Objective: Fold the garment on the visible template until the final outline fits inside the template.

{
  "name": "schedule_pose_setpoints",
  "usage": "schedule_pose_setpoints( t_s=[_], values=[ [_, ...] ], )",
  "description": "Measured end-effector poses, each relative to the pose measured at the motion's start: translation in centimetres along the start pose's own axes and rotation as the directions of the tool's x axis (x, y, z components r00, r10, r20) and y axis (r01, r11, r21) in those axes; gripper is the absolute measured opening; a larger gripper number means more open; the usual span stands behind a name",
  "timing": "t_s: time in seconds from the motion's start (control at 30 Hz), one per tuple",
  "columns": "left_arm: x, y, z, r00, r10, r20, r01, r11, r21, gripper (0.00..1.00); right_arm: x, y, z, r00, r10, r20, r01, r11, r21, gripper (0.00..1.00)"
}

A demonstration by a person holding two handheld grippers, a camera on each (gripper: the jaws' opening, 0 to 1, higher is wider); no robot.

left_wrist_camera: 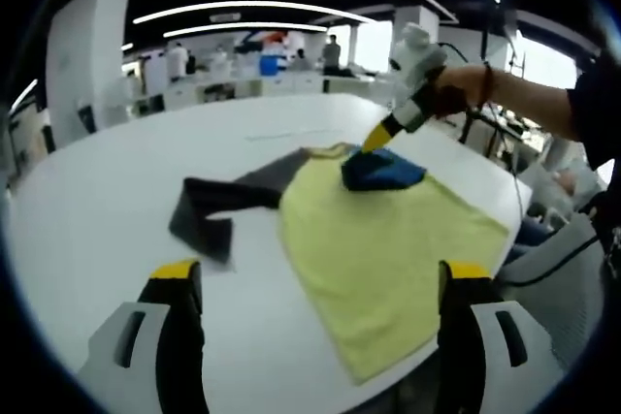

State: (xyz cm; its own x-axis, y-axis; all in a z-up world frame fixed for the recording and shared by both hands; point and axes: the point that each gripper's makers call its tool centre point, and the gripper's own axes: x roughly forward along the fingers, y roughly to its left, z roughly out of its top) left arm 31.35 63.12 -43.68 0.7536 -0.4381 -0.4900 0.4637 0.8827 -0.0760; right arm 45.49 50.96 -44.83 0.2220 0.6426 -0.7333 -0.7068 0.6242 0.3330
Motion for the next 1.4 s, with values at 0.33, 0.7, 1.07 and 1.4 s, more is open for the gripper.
schedule_pose_setpoints(
  t_s=[0.33, 0.7, 1.07, 1.4],
  values=[
    [-0.1, 1.0, -0.8, 1.0, 0.011, -0.003, -0.011, 1.0, -0.014, 0.97, 3.4, 0.9, 1.4, 0.999, -0.025, -0.031, 0.028, 0.996, 0.09, 0.0],
    [-0.2, 1.1, -0.9, 1.0, 0.012, -0.002, -0.012, 1.0, -0.024, 0.97, 6.2, 0.5, 1.6, 0.999, -0.004, -0.052, 0.014, 0.983, 0.186, 0.0],
    [-0.4, 1.5, -1.3, 1.0, 0.024, -0.006, -0.024, 0.999, -0.023, 0.98, 8.1, 0.3, 0.9, 0.998, -0.023, -0.056, 0.03, 0.993, 0.117, 0.12],
    [-0.3, 1.7, -1.2, 0.999, 0.037, -0.006, -0.037, 0.999, -0.002, 0.99, 6.3, -0.8, 2.1, 0.996, -0.086, 0.02, 0.087, 0.996, -0.022, 0.46]
  ],
)
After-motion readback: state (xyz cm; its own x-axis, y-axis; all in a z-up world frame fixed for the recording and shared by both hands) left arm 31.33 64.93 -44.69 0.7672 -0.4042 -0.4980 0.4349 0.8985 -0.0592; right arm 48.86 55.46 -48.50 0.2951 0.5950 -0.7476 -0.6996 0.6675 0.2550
